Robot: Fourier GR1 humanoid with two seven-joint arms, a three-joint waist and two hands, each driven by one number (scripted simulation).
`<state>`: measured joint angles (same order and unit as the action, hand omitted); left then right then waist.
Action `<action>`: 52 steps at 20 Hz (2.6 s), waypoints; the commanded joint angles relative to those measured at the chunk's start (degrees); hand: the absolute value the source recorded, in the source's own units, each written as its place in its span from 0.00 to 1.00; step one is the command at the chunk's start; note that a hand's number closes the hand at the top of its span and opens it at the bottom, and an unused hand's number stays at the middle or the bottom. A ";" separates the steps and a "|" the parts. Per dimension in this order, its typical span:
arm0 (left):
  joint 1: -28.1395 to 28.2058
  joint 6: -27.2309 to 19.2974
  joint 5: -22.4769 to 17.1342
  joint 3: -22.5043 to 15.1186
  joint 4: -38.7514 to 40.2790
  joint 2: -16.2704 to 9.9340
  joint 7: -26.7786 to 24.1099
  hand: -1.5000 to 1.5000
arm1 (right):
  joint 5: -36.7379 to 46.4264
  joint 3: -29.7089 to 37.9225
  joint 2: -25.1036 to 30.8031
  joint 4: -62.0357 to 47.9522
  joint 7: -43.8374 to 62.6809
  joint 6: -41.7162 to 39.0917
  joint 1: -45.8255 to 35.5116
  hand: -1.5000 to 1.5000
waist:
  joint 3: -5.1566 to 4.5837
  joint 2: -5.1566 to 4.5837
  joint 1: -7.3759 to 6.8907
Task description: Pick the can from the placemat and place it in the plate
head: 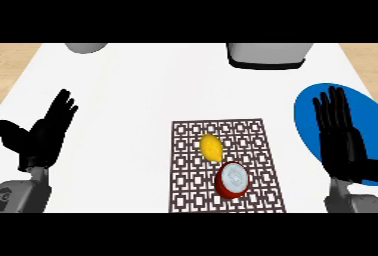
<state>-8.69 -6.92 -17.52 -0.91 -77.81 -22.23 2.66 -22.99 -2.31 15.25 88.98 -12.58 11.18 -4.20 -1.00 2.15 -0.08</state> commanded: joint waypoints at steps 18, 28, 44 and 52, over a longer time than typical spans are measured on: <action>-1.22 0.67 4.74 -2.16 -4.87 -0.50 8.78 0.50 | 34.98 -15.92 0.04 10.97 -4.71 18.32 25.42 0.00 | 0.98 -2.06 0.07; 0.17 -0.65 8.15 -2.59 -4.57 2.93 6.90 0.50 | 55.20 -24.17 3.82 29.31 24.54 15.05 28.60 0.00 | 0.94 -2.11 0.05; 2.06 3.39 7.97 -0.61 -5.47 3.74 6.91 0.50 | 68.18 -29.88 -1.46 24.81 55.47 -7.84 12.50 0.00 | 0.98 -2.12 -0.33; -0.25 1.79 11.12 0.17 -7.87 5.71 10.61 0.50 | 65.35 -27.98 -2.87 24.35 59.89 -18.26 8.69 0.00 | 1.00 -2.10 0.00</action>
<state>-8.62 -5.38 -6.64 -1.41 -82.74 -16.37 10.20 42.26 -29.91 13.91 113.08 43.34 -2.37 6.62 -0.01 0.01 -0.08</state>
